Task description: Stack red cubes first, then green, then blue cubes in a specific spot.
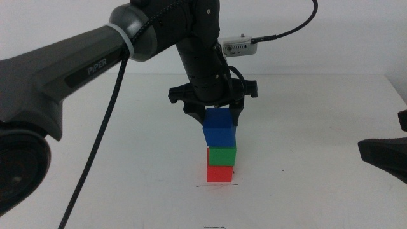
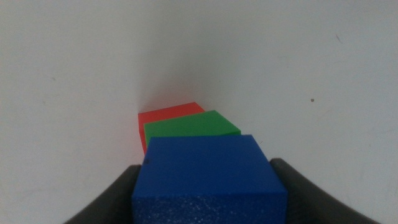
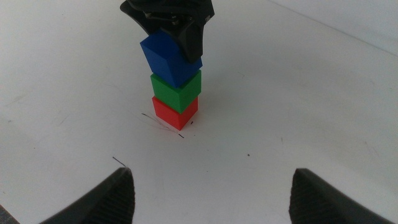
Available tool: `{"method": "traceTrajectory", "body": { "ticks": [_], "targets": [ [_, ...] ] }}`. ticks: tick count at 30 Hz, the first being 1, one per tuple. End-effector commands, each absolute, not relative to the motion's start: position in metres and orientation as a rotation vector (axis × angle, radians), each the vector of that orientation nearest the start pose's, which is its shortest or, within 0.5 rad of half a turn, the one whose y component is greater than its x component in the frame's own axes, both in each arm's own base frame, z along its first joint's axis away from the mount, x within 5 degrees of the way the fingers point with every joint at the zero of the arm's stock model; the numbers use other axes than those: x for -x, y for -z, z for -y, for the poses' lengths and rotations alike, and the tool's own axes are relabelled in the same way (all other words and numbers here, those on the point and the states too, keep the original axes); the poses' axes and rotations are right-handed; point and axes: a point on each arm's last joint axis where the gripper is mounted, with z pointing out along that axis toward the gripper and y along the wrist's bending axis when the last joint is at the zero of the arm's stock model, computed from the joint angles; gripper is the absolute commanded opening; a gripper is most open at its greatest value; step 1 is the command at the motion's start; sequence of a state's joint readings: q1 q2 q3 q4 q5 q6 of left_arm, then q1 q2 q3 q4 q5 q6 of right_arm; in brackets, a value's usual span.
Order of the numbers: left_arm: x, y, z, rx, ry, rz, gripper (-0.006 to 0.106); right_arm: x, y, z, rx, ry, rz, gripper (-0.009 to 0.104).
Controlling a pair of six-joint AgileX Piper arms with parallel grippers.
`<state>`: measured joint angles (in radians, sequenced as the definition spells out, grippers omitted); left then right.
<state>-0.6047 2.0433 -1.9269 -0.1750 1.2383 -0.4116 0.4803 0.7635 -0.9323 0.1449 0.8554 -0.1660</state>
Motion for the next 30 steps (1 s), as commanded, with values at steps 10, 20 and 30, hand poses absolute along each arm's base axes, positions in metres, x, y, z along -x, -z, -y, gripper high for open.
{"method": "traceTrajectory", "body": {
  "ticks": [10,20,30],
  "targets": [
    [-0.338,-0.323,0.258,-0.319,0.517,-2.887,0.075,-0.116,-0.394,-0.070,0.621,-0.353,-1.991,0.063],
    [-0.332,-0.351,0.256,-0.382,0.571,-2.803,0.075,-0.116,-0.394,-0.070,0.621,-0.353,-1.991,0.063],
    [-0.321,-0.389,0.233,-0.354,0.542,-2.695,0.075,-0.116,-0.394,-0.070,0.621,-0.353,-1.991,0.063]
  ]
}}
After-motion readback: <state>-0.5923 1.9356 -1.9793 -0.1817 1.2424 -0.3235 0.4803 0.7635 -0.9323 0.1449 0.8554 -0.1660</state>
